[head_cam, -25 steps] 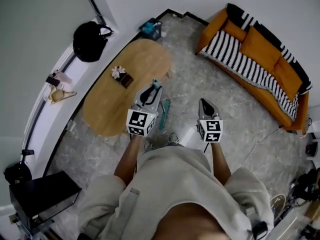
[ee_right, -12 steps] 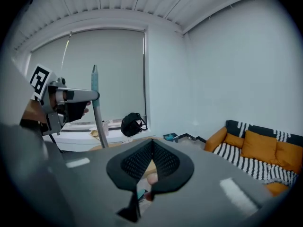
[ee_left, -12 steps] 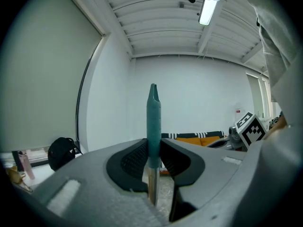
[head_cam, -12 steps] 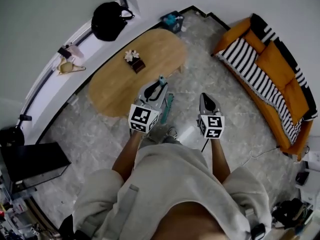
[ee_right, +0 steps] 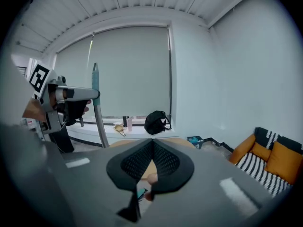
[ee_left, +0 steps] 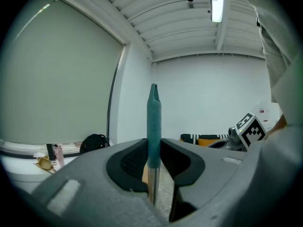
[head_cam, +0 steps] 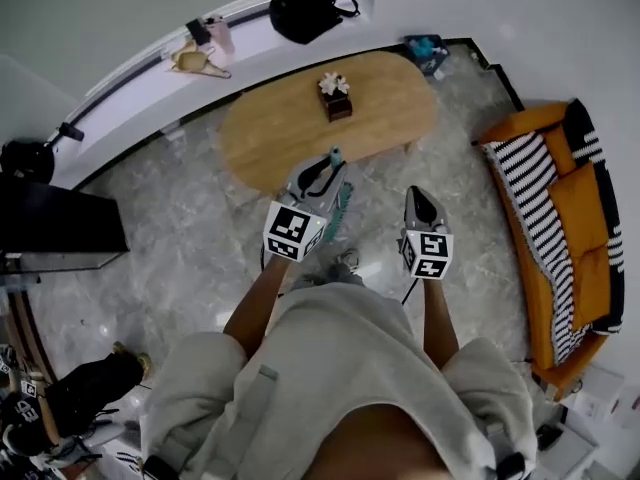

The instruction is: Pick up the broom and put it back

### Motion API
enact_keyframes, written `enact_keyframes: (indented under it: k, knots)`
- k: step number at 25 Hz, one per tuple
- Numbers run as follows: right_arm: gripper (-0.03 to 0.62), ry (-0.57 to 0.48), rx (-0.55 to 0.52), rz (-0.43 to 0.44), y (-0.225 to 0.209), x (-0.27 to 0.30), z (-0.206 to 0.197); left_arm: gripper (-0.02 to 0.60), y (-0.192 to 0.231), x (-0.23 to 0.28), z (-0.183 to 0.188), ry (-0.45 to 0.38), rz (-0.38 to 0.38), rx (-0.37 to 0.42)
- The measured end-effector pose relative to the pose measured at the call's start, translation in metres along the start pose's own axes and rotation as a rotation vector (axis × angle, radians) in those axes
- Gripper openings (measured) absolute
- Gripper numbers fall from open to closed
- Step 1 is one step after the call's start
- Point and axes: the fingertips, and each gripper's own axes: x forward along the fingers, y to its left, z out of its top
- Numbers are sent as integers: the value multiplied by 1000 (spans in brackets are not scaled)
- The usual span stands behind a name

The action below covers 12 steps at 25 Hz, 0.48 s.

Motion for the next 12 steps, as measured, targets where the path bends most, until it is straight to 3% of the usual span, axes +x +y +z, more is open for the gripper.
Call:
enact_keyframes:
  k: [4,12]
  knots:
    - [0,28,-49,64,40,17,1,87,28,-39,-9,-10,80,-18]
    - [0,72,-86,111,84,21,-20,87,67,-93,-49,31,146,-55]
